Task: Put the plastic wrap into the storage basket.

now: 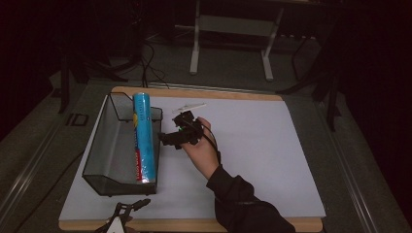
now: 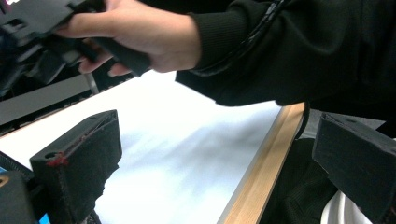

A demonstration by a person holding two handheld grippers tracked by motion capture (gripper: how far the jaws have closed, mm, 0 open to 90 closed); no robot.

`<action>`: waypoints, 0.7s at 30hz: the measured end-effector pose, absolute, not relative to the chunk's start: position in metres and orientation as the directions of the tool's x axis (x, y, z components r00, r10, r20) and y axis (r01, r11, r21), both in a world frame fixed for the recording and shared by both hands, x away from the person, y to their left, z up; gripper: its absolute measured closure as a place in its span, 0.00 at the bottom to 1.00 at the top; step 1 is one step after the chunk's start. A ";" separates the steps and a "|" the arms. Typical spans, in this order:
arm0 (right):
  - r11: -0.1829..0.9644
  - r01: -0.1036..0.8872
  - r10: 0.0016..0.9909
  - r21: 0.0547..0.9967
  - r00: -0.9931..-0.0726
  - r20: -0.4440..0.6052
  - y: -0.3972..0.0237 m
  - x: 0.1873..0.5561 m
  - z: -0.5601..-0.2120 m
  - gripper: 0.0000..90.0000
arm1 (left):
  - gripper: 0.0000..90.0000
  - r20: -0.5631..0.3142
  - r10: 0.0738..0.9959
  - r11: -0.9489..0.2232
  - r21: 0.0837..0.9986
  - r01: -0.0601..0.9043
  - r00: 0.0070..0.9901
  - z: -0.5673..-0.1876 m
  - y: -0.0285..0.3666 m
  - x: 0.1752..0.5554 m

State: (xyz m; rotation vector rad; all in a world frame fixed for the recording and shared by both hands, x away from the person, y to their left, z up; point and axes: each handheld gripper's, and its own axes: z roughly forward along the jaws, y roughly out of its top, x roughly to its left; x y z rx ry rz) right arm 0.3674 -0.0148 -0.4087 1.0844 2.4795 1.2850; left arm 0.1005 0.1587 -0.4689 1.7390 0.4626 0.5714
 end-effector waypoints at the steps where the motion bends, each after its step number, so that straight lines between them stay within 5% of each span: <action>1: 0.373 0.530 0.660 0.761 -0.729 0.184 -0.019 0.366 -0.408 0.15 | 0.02 0.134 0.584 -0.234 0.972 0.008 0.801 -0.469 0.159 0.101; 21: 0.382 0.493 0.639 0.782 -0.752 0.161 -0.091 0.333 -0.409 0.15 | 0.02 0.148 0.586 -0.255 0.967 0.009 0.797 -0.470 0.154 0.102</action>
